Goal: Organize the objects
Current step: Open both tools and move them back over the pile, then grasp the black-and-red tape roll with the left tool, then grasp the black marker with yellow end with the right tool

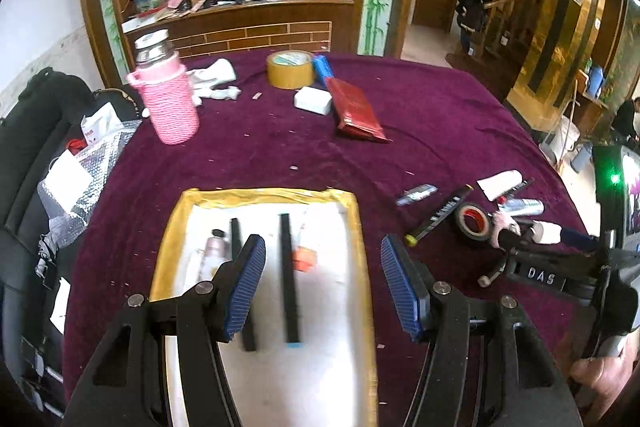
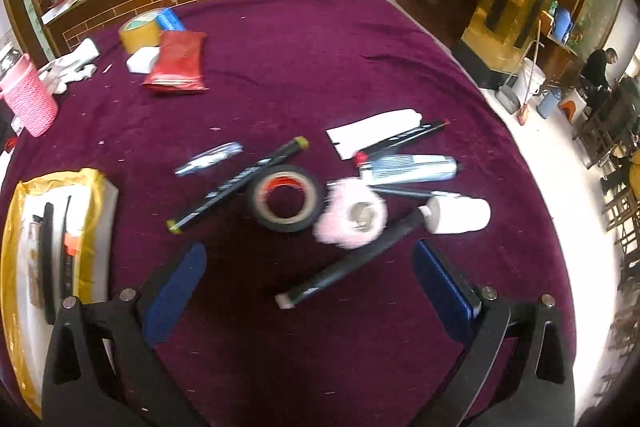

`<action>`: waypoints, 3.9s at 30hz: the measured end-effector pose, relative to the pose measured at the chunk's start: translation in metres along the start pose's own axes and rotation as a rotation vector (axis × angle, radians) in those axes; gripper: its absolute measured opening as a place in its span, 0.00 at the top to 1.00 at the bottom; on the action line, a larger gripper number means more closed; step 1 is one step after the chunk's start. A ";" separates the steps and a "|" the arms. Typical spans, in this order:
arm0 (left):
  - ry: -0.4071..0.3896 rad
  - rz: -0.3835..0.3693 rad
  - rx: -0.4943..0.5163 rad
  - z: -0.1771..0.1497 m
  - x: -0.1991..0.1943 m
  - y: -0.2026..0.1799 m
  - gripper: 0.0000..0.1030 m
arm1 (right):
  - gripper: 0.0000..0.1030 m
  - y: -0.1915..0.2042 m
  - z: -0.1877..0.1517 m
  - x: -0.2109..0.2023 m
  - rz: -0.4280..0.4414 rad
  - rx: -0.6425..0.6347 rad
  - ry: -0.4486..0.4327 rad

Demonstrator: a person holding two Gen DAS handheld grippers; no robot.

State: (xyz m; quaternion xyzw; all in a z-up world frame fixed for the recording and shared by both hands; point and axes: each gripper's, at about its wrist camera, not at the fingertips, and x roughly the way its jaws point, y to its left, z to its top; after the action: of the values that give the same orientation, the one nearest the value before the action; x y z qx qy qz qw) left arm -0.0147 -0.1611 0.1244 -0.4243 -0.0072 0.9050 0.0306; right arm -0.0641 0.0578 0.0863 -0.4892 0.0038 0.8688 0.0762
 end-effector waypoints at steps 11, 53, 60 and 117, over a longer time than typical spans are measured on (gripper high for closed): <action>0.078 0.018 0.034 -0.004 0.013 -0.076 0.47 | 0.00 -0.078 0.002 0.009 0.073 0.072 0.025; 0.292 -0.041 -0.014 0.014 0.171 -0.169 0.77 | 0.00 -0.197 -0.007 0.048 0.148 0.134 0.084; 0.296 -0.082 0.024 0.000 0.152 -0.153 0.90 | 0.00 -0.187 -0.003 0.046 0.152 0.105 0.077; 0.154 -0.193 -0.343 -0.103 -0.012 0.100 0.88 | 0.50 0.051 0.056 0.109 0.154 0.081 0.287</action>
State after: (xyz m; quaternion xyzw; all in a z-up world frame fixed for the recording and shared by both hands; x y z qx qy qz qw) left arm 0.0670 -0.2633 0.0637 -0.4886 -0.1995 0.8482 0.0449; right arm -0.1744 0.0255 0.0198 -0.6030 0.0872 0.7925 0.0280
